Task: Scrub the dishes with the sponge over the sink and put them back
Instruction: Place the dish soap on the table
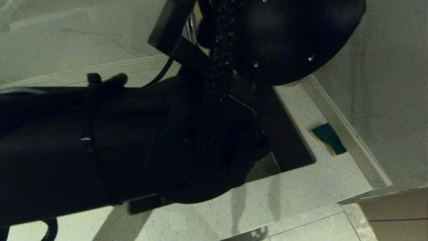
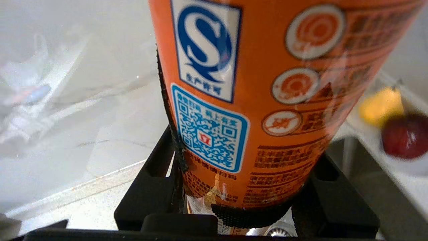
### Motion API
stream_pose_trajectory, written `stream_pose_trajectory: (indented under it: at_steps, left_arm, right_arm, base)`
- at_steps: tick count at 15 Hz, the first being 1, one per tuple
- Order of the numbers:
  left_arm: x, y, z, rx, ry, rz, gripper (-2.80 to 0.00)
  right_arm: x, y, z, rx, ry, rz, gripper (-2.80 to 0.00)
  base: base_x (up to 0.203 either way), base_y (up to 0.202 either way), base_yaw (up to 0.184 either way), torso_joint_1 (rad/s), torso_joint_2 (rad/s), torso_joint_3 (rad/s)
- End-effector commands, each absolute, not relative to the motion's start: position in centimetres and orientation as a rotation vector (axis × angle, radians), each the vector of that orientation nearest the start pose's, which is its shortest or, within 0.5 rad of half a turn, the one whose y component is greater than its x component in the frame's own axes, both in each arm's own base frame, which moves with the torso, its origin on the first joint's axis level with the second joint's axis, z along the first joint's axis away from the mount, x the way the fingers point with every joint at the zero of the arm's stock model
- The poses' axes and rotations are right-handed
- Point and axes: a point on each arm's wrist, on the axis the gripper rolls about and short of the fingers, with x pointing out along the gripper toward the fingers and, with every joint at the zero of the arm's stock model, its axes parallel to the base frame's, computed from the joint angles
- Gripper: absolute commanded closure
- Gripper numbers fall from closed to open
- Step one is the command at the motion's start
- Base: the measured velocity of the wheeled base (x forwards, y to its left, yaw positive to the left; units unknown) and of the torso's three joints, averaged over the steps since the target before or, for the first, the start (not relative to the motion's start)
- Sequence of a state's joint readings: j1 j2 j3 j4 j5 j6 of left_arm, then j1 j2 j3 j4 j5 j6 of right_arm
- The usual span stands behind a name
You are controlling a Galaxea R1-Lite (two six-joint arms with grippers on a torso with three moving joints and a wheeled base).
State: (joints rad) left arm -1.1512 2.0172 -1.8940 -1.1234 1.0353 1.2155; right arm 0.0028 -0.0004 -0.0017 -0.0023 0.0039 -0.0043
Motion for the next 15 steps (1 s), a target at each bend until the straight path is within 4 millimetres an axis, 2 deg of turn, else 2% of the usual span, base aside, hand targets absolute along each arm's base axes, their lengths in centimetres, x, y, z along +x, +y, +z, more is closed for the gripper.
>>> stream_pose_trajectory:
  at_steps: [1, 8, 12, 15]
  left_arm:
    - [15.4, -29.9, 42.3, 0.258, -0.438, 0.186, 0.00]
    - [13.1, -24.4, 46.6, 0.235, -0.437, 0.181, 0.00]
    - [11.7, -20.4, 48.7, 0.197, -0.445, 0.207, 0.00]
    - [11.8, -17.0, 49.8, 0.222, -0.436, 0.212, 0.00]
  right_arm:
    - [-2.3, 0.0, 7.6, -0.005, -0.005, 0.008, 0.00]
    - [-2.3, 0.0, 7.6, -0.006, -0.005, 0.008, 0.00]
    - [-2.3, 0.0, 7.6, -0.005, -0.005, 0.008, 0.00]
    - [-2.3, 0.0, 7.6, -0.005, -0.005, 0.008, 0.00]
  base:
    - [0.000, 0.000, 0.000, 0.000, 0.00, 0.000]
    - [0.000, 0.000, 0.000, 0.000, 0.00, 0.000]
    - [0.000, 0.000, 0.000, 0.000, 0.00, 0.000]
    - [0.000, 0.000, 0.000, 0.000, 0.00, 0.000]
